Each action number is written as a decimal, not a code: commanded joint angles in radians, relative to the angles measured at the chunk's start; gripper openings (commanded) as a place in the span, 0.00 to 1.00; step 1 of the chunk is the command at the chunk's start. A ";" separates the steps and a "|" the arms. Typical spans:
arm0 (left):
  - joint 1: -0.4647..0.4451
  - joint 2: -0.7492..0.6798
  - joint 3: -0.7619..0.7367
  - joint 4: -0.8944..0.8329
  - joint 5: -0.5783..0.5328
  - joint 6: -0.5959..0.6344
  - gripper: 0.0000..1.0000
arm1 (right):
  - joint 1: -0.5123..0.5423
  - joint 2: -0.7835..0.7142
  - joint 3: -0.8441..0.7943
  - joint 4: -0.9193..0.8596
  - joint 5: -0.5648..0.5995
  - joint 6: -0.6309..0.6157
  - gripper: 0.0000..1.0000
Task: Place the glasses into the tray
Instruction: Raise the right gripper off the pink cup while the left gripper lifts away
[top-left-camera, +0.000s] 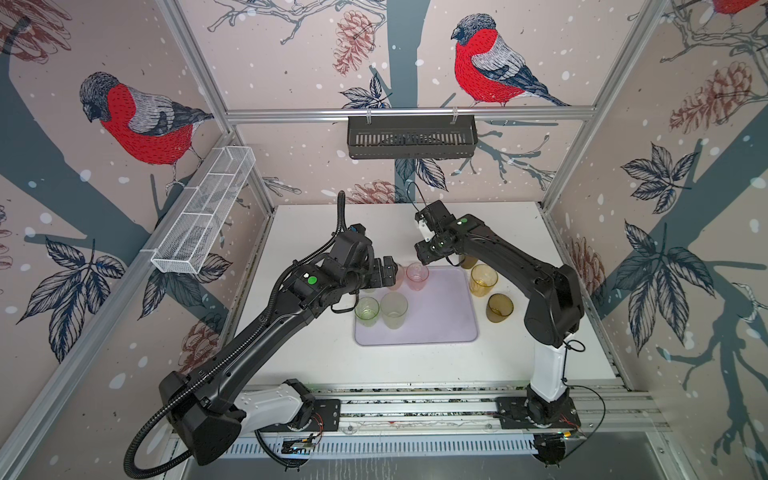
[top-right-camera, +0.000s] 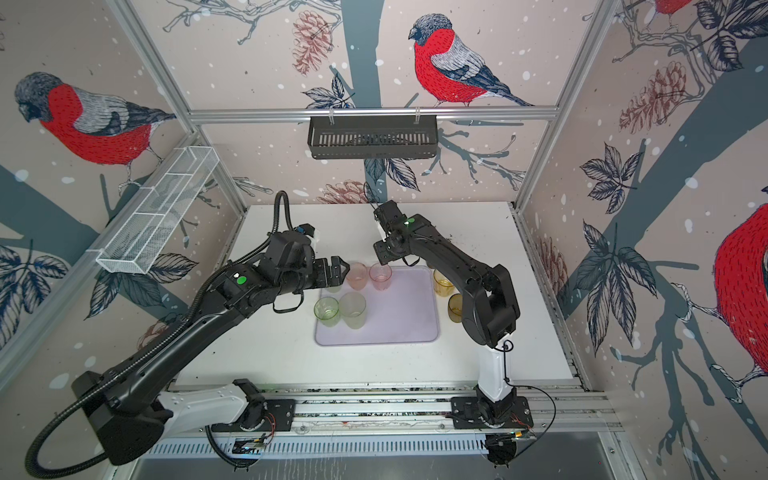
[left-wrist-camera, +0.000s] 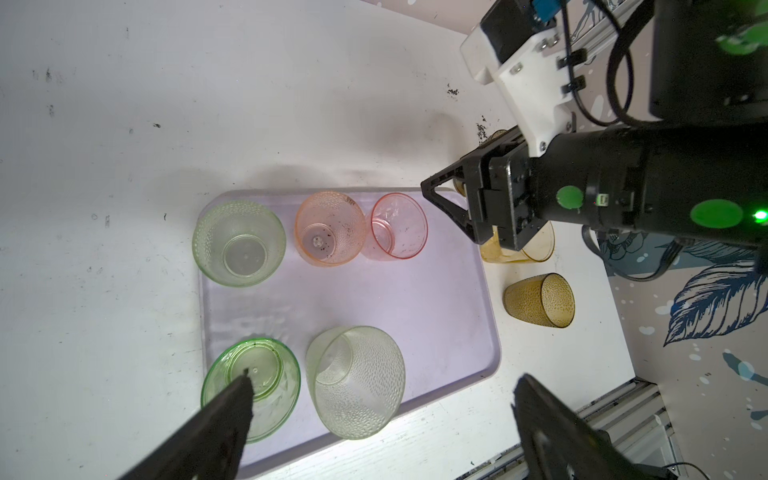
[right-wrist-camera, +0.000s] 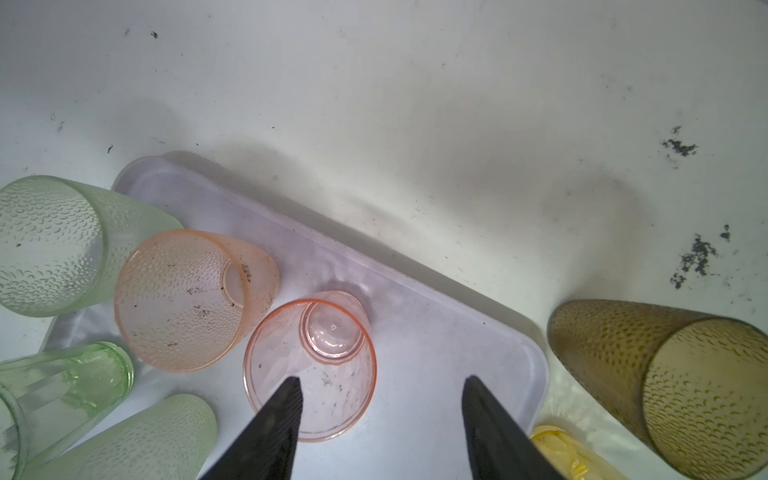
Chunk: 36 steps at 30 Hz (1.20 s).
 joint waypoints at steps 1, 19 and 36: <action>0.001 -0.015 -0.012 0.014 0.015 0.010 0.97 | 0.001 -0.024 -0.007 0.021 0.019 0.031 0.67; 0.001 -0.126 -0.094 -0.008 0.046 0.010 0.97 | 0.014 -0.175 -0.060 -0.024 0.101 0.162 0.79; -0.001 -0.172 -0.092 -0.070 0.056 -0.018 0.98 | 0.037 -0.321 -0.166 0.001 0.090 0.214 0.84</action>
